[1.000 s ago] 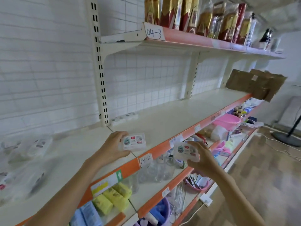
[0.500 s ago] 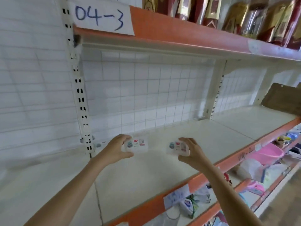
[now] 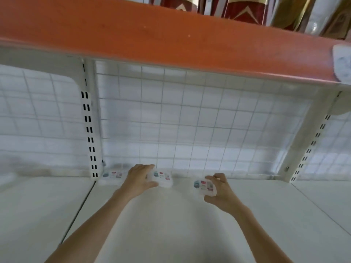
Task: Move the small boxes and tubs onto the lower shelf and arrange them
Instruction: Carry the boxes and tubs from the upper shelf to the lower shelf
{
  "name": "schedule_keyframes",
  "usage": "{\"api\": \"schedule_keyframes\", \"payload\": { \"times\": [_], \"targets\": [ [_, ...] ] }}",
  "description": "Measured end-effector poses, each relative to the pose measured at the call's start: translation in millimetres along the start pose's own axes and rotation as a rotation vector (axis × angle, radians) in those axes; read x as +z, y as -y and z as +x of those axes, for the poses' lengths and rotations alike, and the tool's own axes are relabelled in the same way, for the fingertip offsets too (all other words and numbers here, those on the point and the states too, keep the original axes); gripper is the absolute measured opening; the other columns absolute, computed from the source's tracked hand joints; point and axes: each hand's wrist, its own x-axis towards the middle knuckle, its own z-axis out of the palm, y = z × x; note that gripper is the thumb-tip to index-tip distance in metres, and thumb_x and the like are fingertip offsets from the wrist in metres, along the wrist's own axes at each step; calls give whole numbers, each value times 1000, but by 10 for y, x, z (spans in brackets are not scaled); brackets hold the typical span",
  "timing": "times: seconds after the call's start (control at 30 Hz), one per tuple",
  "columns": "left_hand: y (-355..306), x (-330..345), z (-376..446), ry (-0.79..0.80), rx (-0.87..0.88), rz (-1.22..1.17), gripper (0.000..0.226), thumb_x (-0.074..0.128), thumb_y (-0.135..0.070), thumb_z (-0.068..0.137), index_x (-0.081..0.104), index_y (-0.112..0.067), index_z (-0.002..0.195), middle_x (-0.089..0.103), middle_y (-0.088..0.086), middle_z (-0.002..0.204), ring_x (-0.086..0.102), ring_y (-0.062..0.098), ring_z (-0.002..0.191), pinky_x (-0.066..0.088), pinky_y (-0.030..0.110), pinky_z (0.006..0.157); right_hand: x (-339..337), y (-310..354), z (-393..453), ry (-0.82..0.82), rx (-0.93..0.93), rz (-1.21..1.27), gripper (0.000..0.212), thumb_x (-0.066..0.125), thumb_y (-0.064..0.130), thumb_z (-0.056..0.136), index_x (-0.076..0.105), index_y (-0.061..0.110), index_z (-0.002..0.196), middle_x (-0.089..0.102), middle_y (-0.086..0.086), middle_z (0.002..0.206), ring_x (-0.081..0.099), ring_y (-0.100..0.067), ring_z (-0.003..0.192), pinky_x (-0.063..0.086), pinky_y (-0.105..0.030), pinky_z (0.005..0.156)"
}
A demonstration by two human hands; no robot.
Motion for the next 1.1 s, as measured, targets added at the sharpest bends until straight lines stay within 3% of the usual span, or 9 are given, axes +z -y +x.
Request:
{"api": "schedule_keyframes", "payload": {
  "times": [0.1, 0.23, 0.37, 0.47, 0.57, 0.67, 0.8, 1.03, 1.1],
  "targets": [
    [-7, 57, 14, -29, -21, -38, 57, 66, -41, 81, 48, -20, 131, 53, -2, 128, 43, 17, 121, 27, 26, 99, 106, 9, 237, 54, -30, 17, 69, 69, 20, 76, 37, 11, 137, 19, 8, 116, 41, -10, 101, 40, -13, 81],
    [-50, 171, 56, 24, -7, 131, 55, 62, -50, 80, 49, -26, 127, 50, -5, 130, 34, 17, 130, 18, 34, 110, 210, -40, 455, 60, -19, 95, 69, 69, 18, 77, 36, 11, 137, 20, 8, 117, 42, -9, 100, 41, -10, 69],
    [66, 182, 28, -48, 1, 194, 43, 62, -40, 82, 53, -24, 120, 51, -9, 125, 36, 13, 127, 16, 30, 107, 238, -92, 542, 68, -18, 114, 67, 67, 14, 77, 37, 14, 137, 28, 3, 126, 41, -8, 100, 37, -14, 78],
    [179, 144, -17, -51, 4, 208, 42, 59, -40, 85, 52, -26, 124, 49, -10, 130, 38, 11, 126, 17, 29, 106, 330, -61, 567, 63, -51, 156, 56, 66, 13, 77, 45, 15, 129, 37, -2, 131, 43, -12, 104, 39, -19, 84],
    [157, 152, -34, -51, 15, 206, 50, 54, -48, 83, 52, -24, 127, 48, -8, 132, 38, 12, 127, 19, 27, 105, 453, -9, 592, 4, -63, 168, 48, 67, 13, 79, 53, 14, 125, 34, 0, 127, 35, -18, 117, 37, -29, 100],
    [129, 196, -43, -84, -5, 165, 60, 53, -57, 77, 55, -20, 124, 51, -6, 128, 43, 15, 123, 28, 27, 101, 510, 27, 575, -37, -65, 240, 46, 67, 10, 81, 55, 12, 125, 31, 2, 115, 42, -13, 100, 36, -17, 88],
    [119, 256, -18, -133, -7, 163, 44, 57, -43, 86, 55, -19, 123, 53, -4, 124, 44, 16, 119, 31, 26, 100, 530, -21, 593, -65, -82, 224, 39, 64, 15, 85, 57, 14, 123, 36, 3, 115, 46, -1, 75, 31, -7, 75],
    [98, 217, 19, -55, -29, 217, 45, 54, -45, 88, 49, -21, 126, 49, -4, 129, 41, 17, 122, 29, 27, 103, 485, 127, 568, -74, -34, 110, 41, 57, 20, 89, 51, 15, 129, 41, -1, 129, 46, -13, 107, 33, -16, 90],
    [104, 144, 0, 4, -16, 184, 51, 55, -45, 87, 44, -20, 130, 45, -3, 133, 41, 18, 122, 28, 32, 104, 439, 178, 501, -43, -18, 48, 49, 55, 25, 90, 41, 18, 137, 35, -3, 140, 35, -21, 125, 31, -26, 99]
  ]
}}
